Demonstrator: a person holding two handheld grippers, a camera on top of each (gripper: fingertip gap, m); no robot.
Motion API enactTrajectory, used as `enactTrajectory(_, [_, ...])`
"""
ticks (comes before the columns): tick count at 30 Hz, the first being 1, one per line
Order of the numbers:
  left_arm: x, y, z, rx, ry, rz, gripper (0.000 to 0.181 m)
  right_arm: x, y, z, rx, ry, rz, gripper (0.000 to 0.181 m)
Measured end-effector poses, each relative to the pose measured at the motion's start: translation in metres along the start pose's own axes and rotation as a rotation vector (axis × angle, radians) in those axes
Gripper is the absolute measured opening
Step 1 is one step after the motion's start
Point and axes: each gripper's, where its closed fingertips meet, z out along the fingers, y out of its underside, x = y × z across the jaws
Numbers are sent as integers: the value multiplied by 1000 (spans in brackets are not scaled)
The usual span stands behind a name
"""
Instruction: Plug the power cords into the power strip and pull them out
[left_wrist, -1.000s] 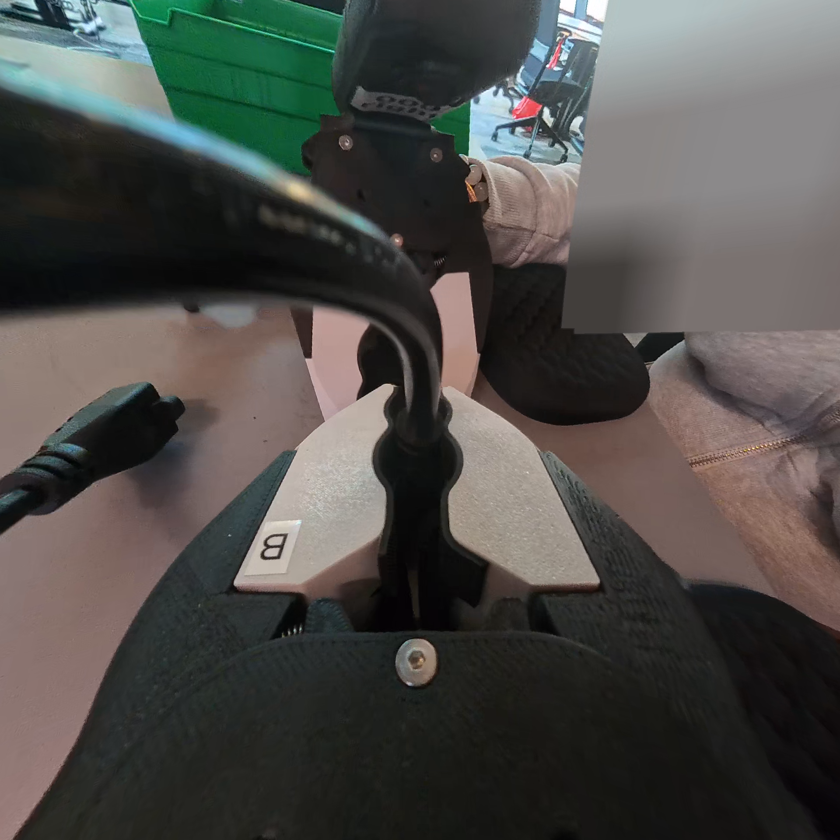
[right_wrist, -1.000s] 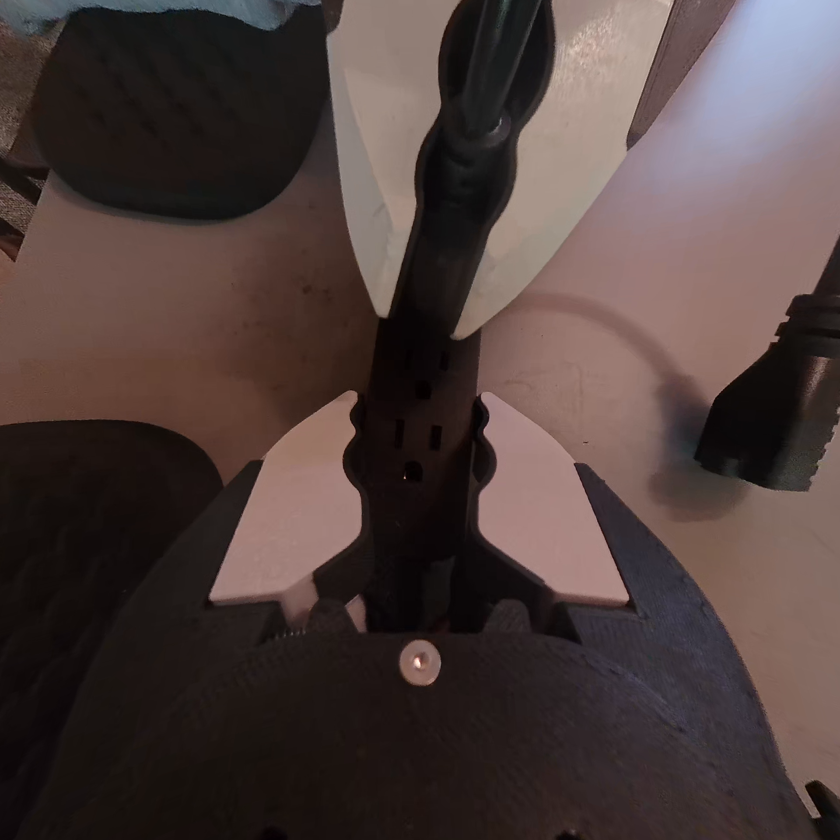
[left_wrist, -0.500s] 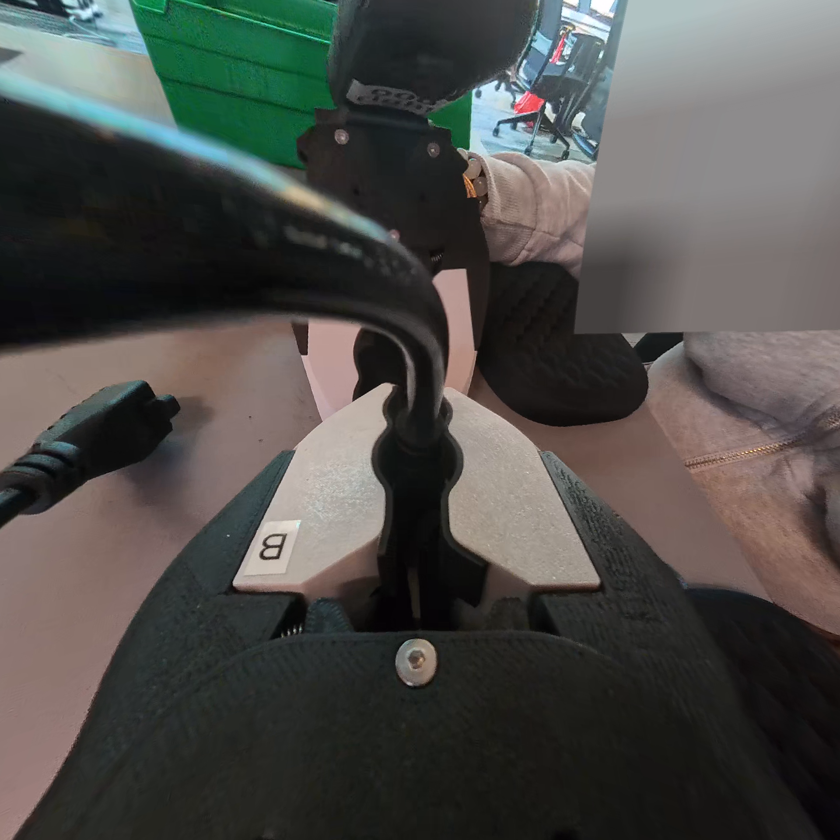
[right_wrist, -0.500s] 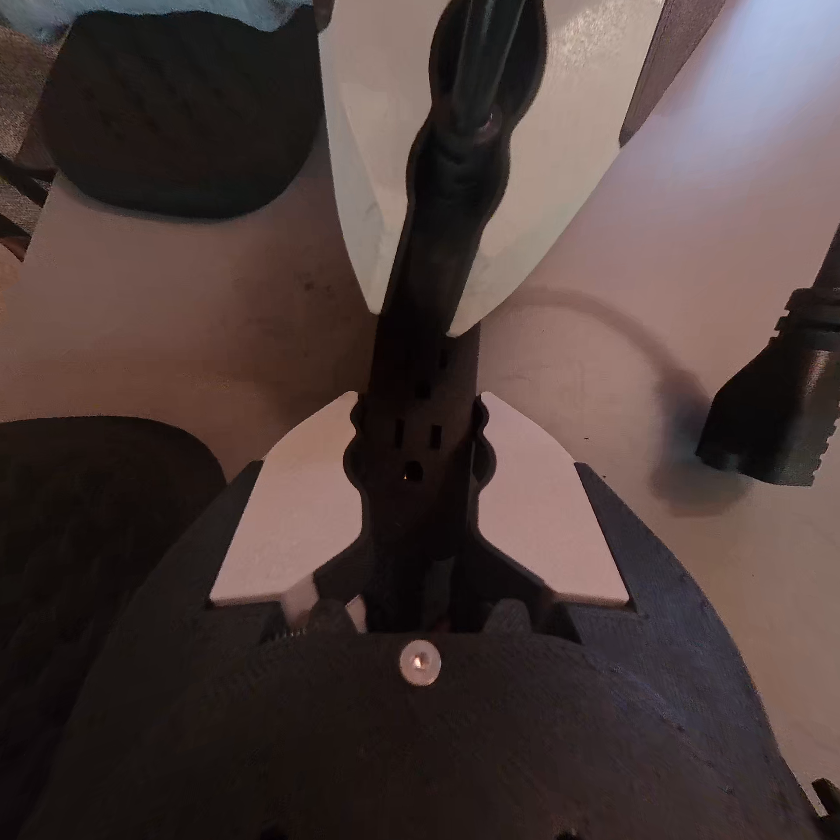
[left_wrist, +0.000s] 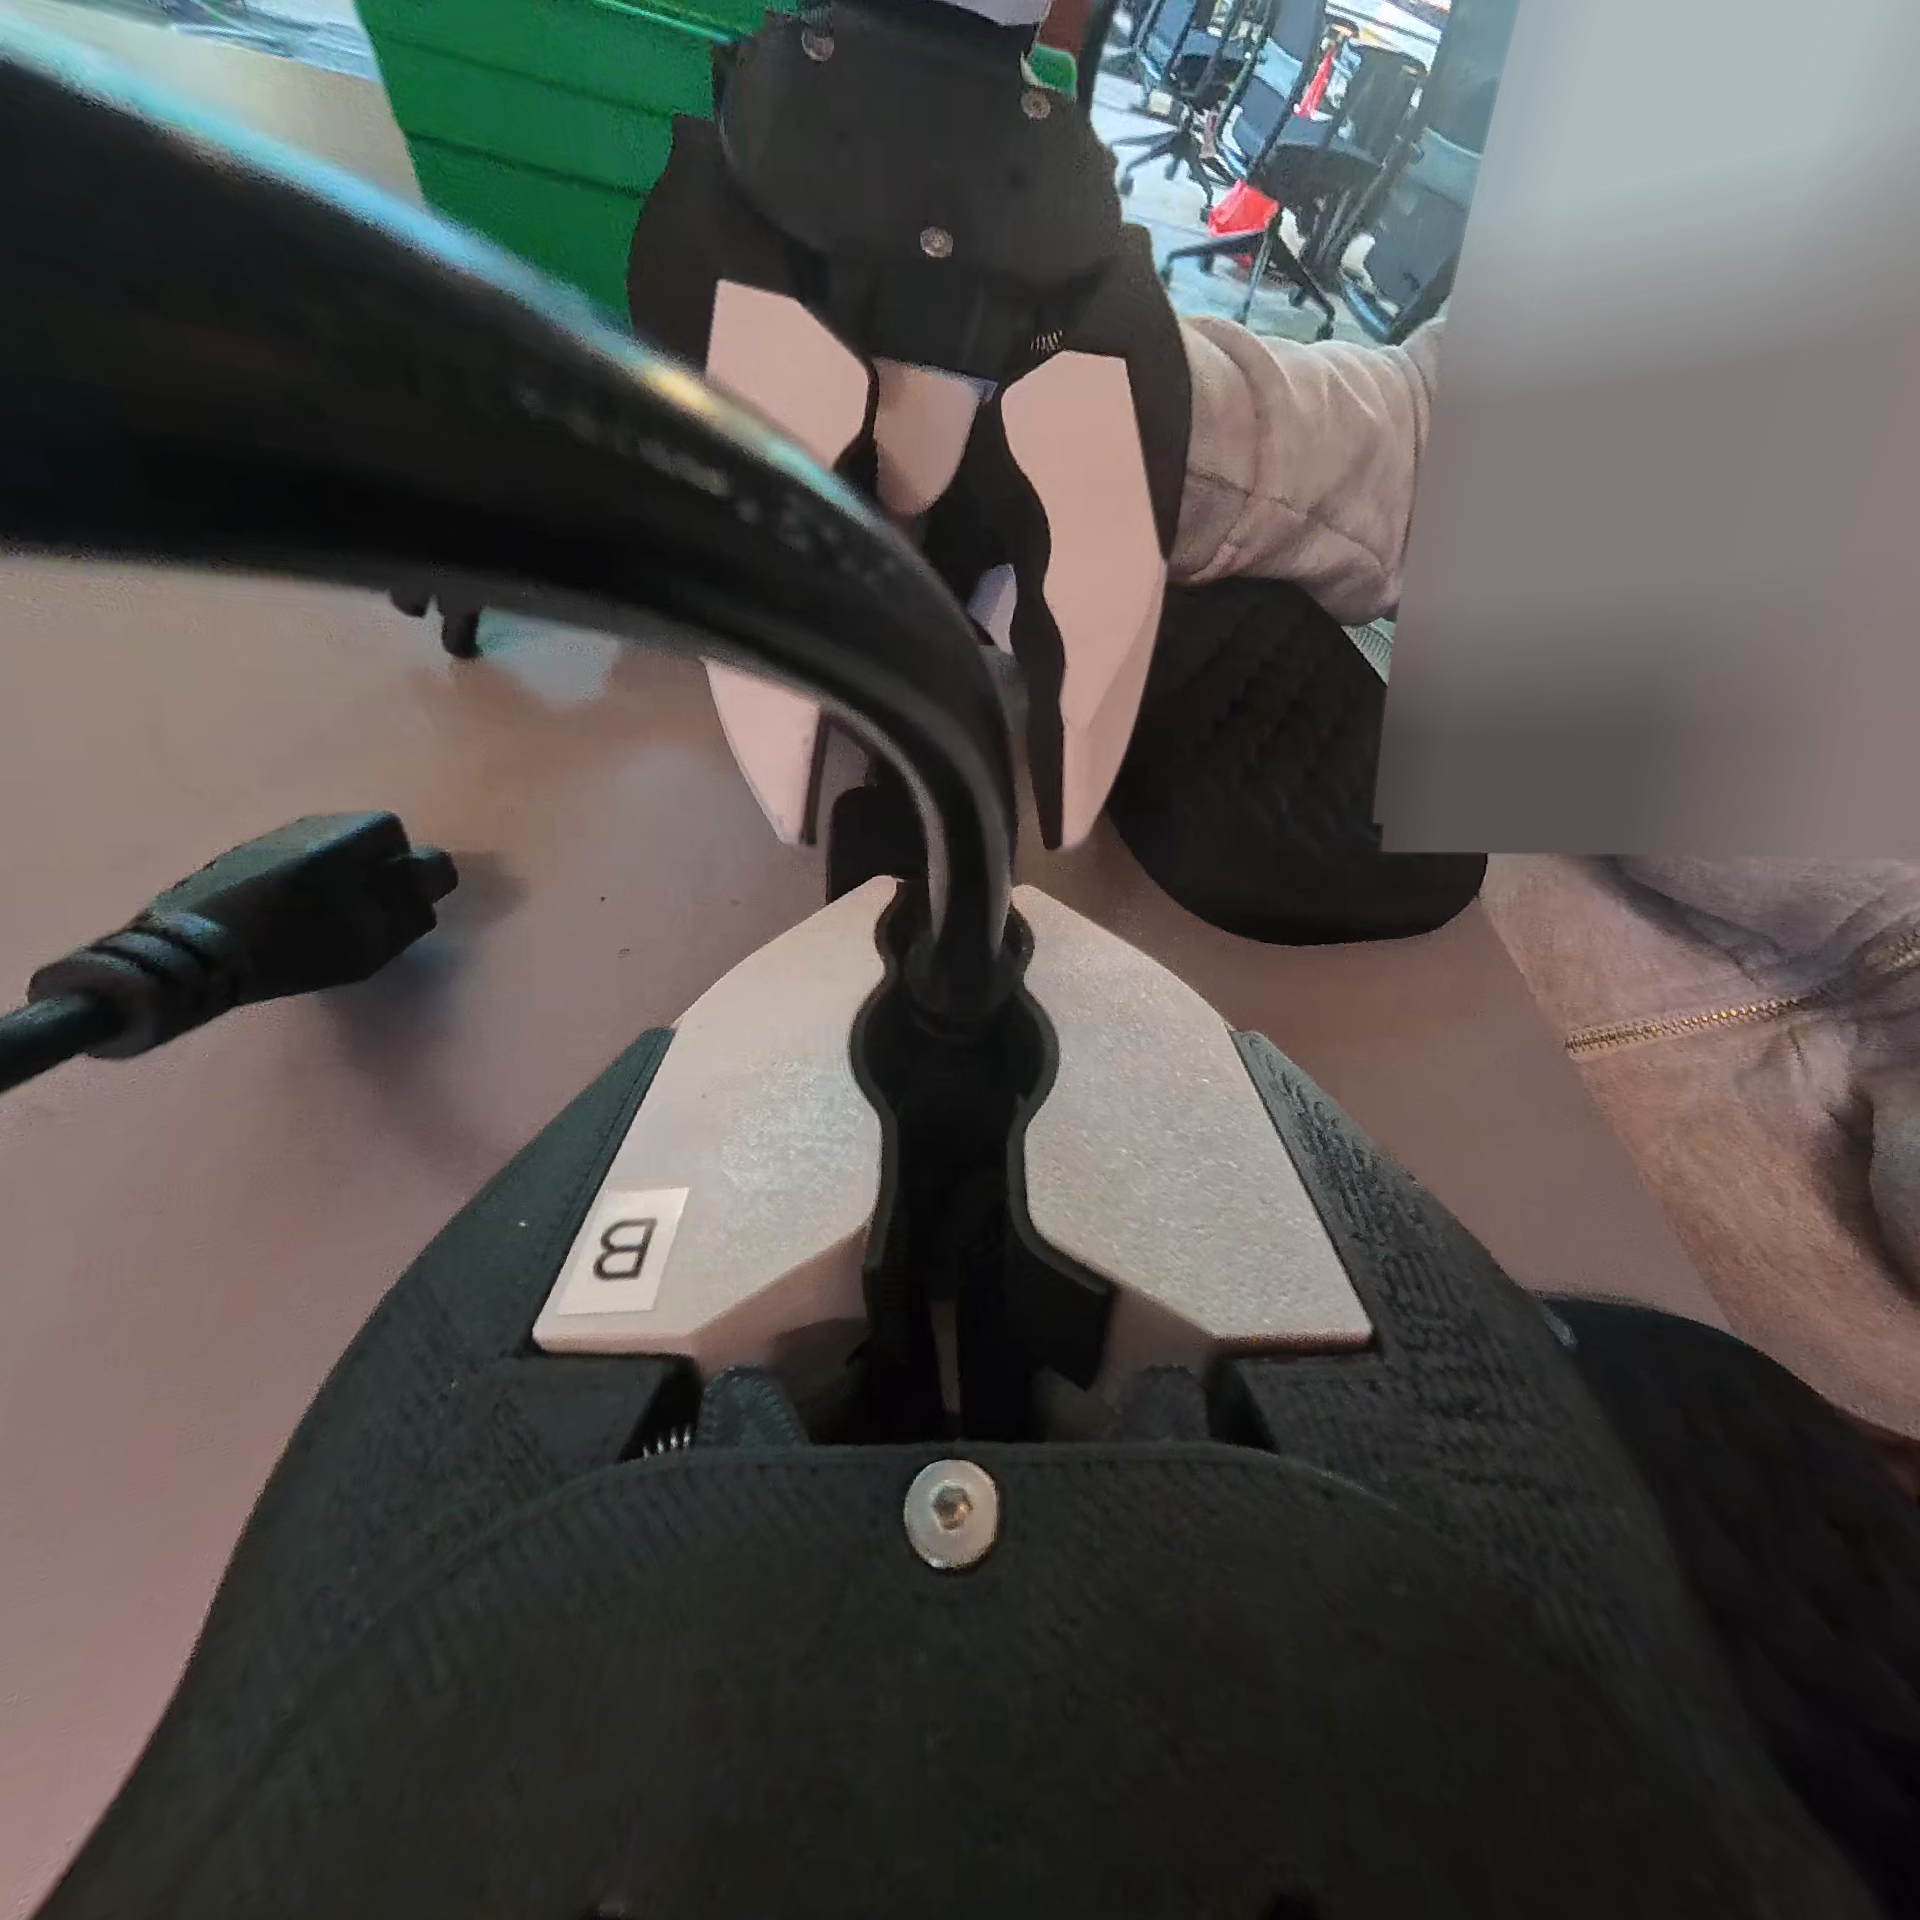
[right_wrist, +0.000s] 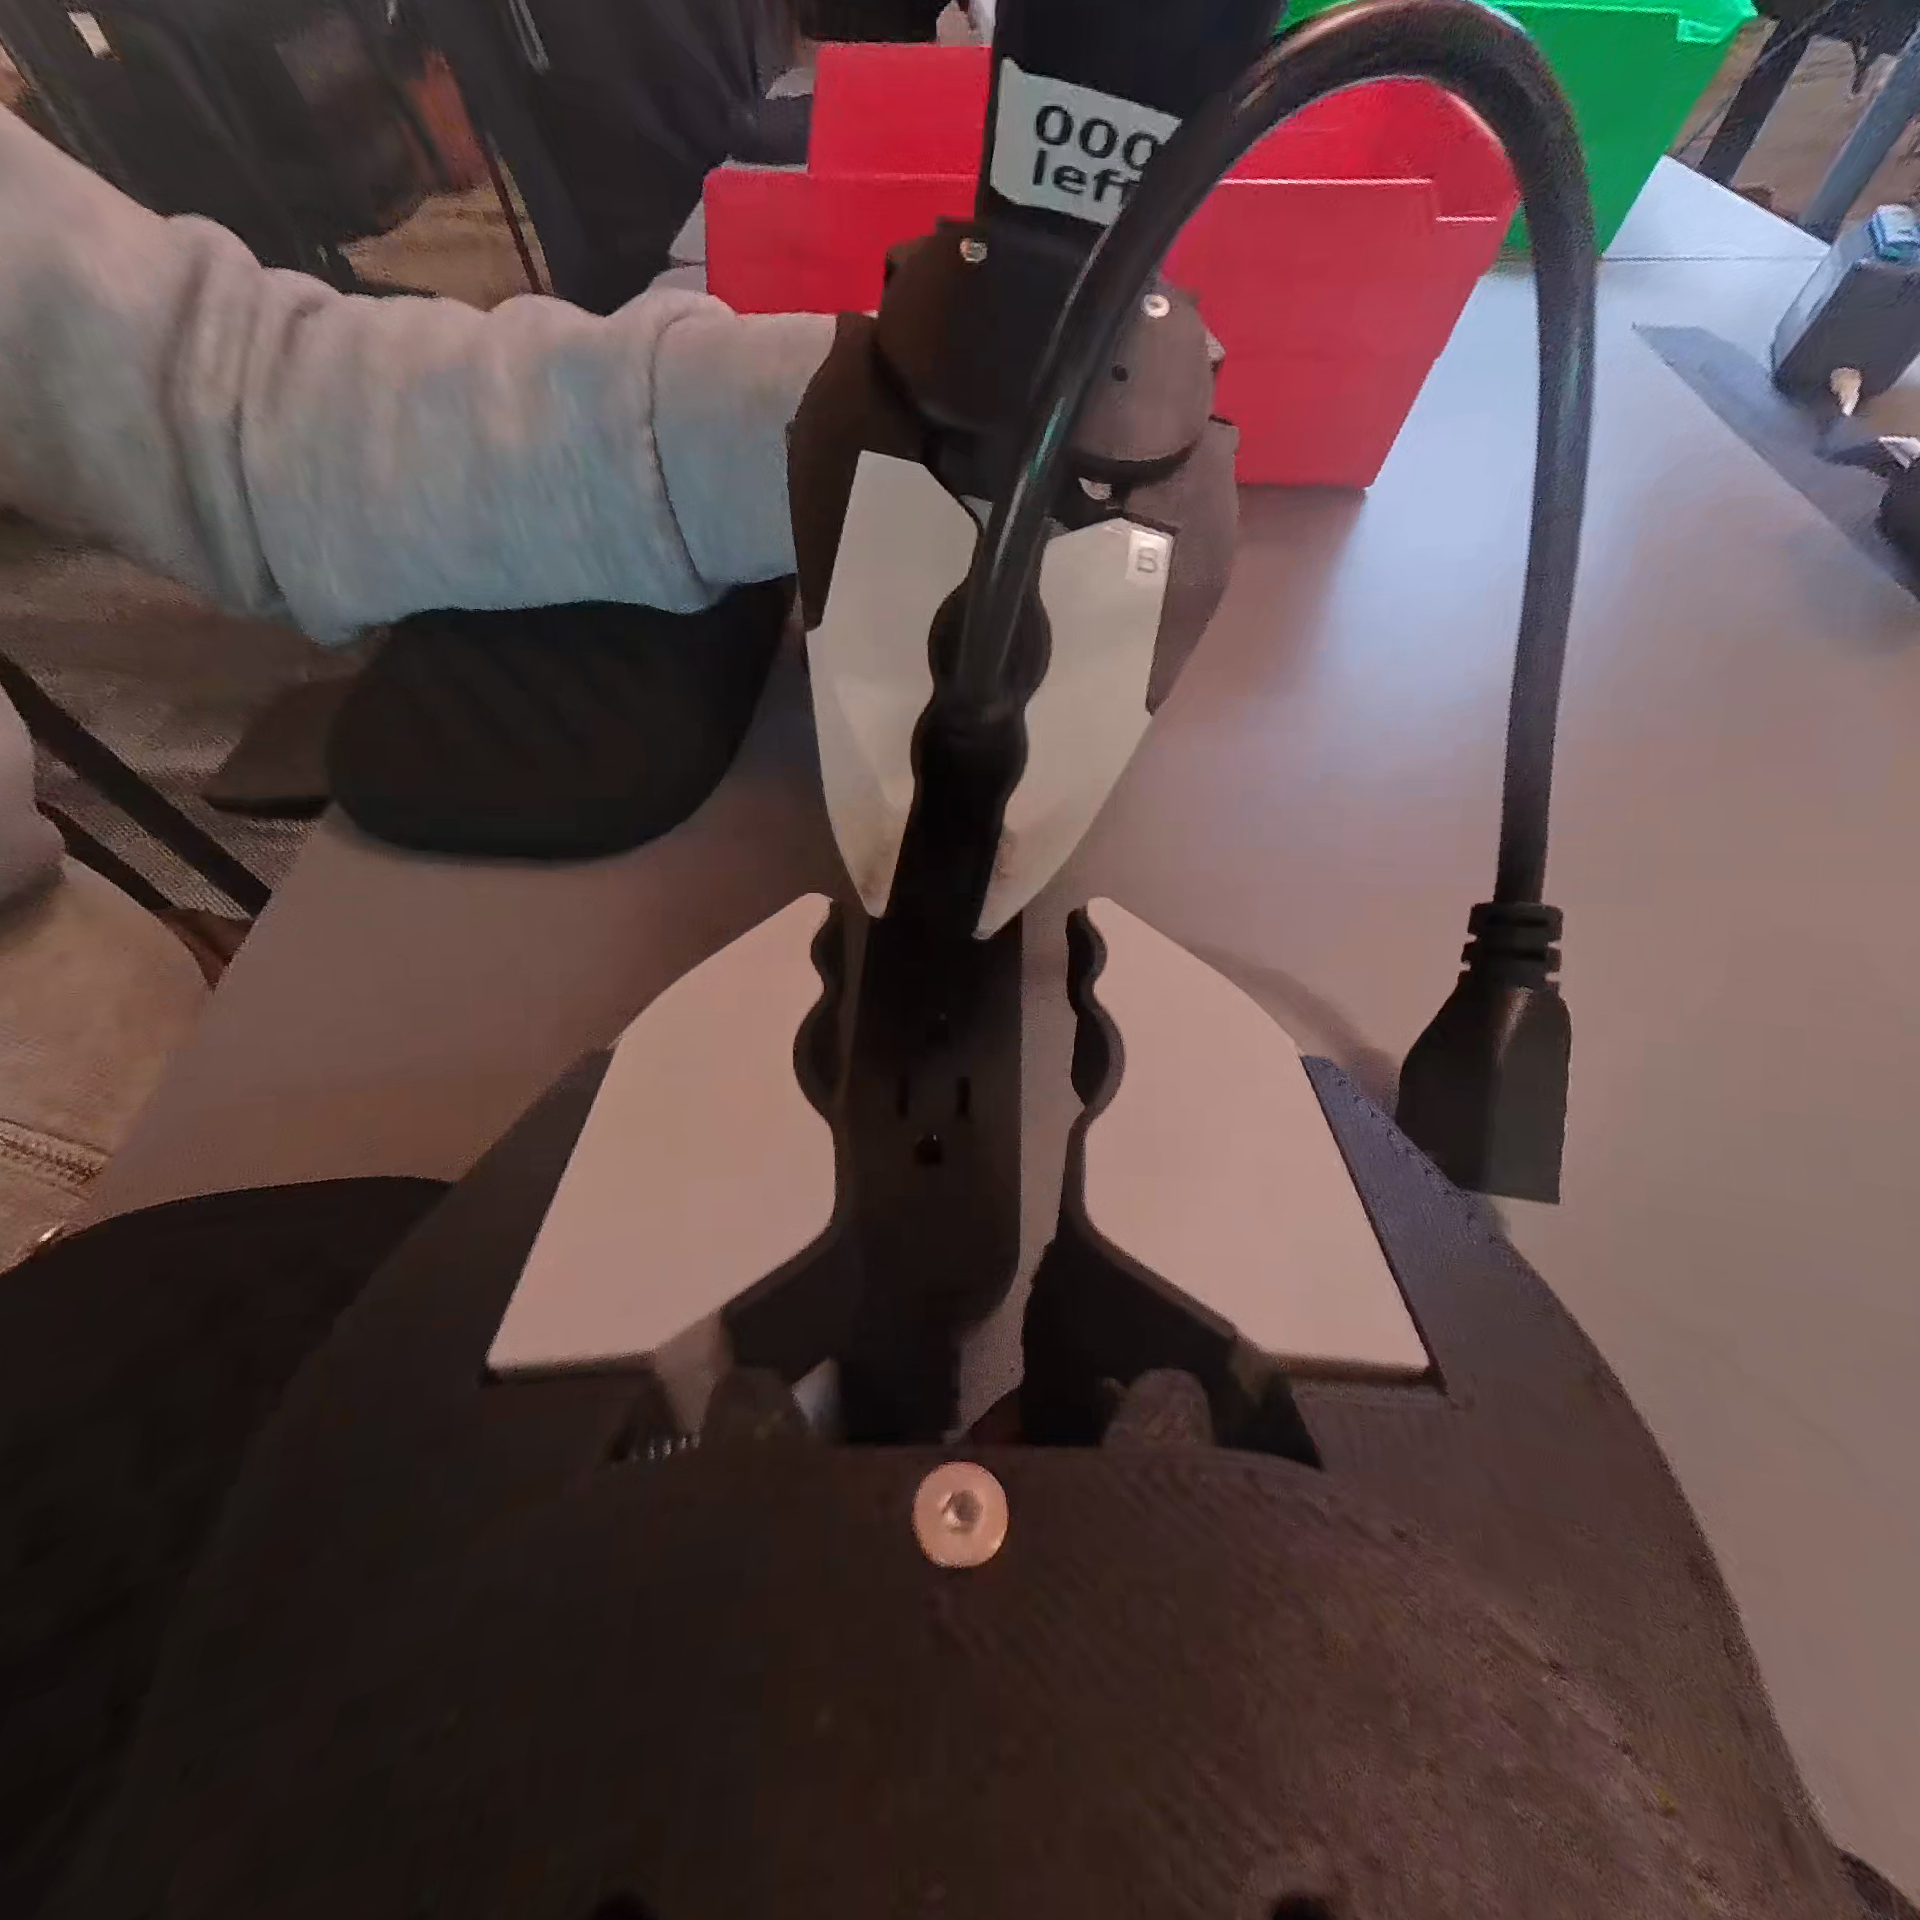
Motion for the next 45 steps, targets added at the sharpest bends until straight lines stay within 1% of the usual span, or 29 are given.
enactTrajectory(4, [0, -1, 5, -18, -14, 11, 16, -2, -10, -5, 81, -47, 53, 32])
enactTrajectory(6, [1, -3, 10, -15, -7, 16, 16, -3, -16, -2, 108, -32, 35, 29])
enactTrajectory(9, [2, -4, 13, -11, 2, 16, 17, -7, -35, 9, 194, -6, 18, 23])
enactTrajectory(10, [2, -4, 14, -9, 2, 15, 16, -5, -38, 13, 196, 14, 14, 21])
enactTrajectory(12, [2, -5, 15, -12, 2, 17, 16, 0, -34, 22, 138, 57, 6, 11])
enactTrajectory(18, [4, -6, 19, -3, 22, 16, 16, -3, -30, 18, 95, 5, 12, 9])
enactTrajectory(21, [4, -6, 19, 13, 28, 13, 16, -4, -31, 20, 132, -20, 57, 9])
enactTrajectory(23, [5, -6, 17, 22, 42, 11, 17, -4, -31, 21, 122, -31, 62, 9])
enactTrajectory(26, [5, -8, 22, 8, 37, 15, 16, -5, -27, 14, 80, -44, 31, 9])
enactTrajectory(30, [6, -7, 20, 18, 46, 10, 17, -5, -30, 20, 119, -50, 61, 9])
enactTrajectory(32, [7, -6, 19, 9, 42, 15, 17, -6, -29, 18, 81, -47, 25, 9])
enactTrajectory(35, [6, -7, 26, -24, 24, 25, 16, -8, -25, 11, 78, -94, 24, 9])
enactTrajectory(37, [7, -7, 25, -8, 35, 19, 16, -7, -27, 15, 104, -85, 36, 9])
enactTrajectory(39, [8, -5, 19, -2, 49, 9, 17, -7, -29, 19, 94, -57, 28, 9])
enactTrajectory(42, [8, -6, 21, -7, 41, 9, 17, -8, -28, 16, 82, -73, 30, 10])
enactTrajectory(43, [8, -6, 21, -13, 43, 14, 17, -8, -26, 12, 82, -84, 24, 12])
enactTrajectory(44, [8, -6, 21, -14, 43, 8, 17, -9, -21, 6, 66, -95, 17, 25])
enactTrajectory(45, [8, -5, 20, -10, 44, 3, 17, -4, -10, -2, 3, -71, 29, 45])
